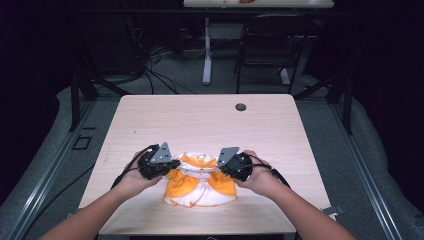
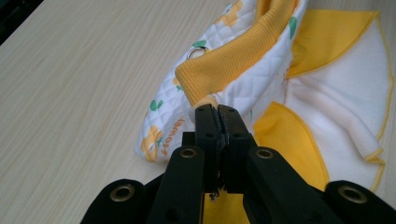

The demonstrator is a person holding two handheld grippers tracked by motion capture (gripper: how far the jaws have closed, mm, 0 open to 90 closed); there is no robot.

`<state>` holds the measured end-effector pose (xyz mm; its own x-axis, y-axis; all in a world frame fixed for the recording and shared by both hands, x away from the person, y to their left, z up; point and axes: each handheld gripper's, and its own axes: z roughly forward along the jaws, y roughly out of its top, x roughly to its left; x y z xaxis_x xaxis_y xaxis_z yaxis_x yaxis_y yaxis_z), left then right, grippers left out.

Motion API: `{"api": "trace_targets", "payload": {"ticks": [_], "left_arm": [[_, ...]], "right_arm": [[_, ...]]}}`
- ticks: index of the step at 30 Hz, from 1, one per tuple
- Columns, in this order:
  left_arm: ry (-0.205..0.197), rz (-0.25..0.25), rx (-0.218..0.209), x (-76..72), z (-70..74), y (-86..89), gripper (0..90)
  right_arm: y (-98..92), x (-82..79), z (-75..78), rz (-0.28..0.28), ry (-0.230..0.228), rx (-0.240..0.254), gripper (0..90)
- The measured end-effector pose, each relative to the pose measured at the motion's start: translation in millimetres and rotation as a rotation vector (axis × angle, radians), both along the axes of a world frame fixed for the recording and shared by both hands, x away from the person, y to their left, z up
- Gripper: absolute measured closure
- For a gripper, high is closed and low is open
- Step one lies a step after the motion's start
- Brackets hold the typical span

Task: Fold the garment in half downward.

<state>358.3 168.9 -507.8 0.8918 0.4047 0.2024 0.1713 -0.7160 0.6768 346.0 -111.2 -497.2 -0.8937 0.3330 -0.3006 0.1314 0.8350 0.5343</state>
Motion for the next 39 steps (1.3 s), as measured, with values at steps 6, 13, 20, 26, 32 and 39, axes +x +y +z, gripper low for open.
{"api": "trace_targets", "payload": {"ticks": [6, 13, 20, 26, 32, 39], "left_arm": [[0.009, -0.008, -0.006, -6.5, -9.3, 3.0, 87.3], [0.015, -0.017, -0.014, -16.8, -19.9, 4.1, 86.9], [0.015, -0.02, -0.035, -25.7, -25.3, 9.0, 86.7], [0.018, -0.028, -0.041, -35.9, -32.9, 11.6, 86.0], [0.037, -0.034, -0.06, -42.6, -37.7, 14.7, 84.7], [0.075, 0.0, -0.139, -40.0, -29.1, 19.4, 79.4]], "right_arm": [[2.6, -4.0, -5.7, 0.002, 0.015, 0.007, 88.6], [0.3, -8.4, -12.3, -0.012, 0.039, 0.027, 88.6], [-5.0, -17.3, -26.8, -0.036, 0.092, 0.094, 87.9], [-6.5, -25.7, -40.5, -0.042, 0.108, 0.128, 87.0], [-7.3, -31.7, -46.4, -0.041, 0.125, 0.128, 82.6], [-12.6, -32.4, -39.8, -0.065, 0.12, 0.179, 77.1]]}}
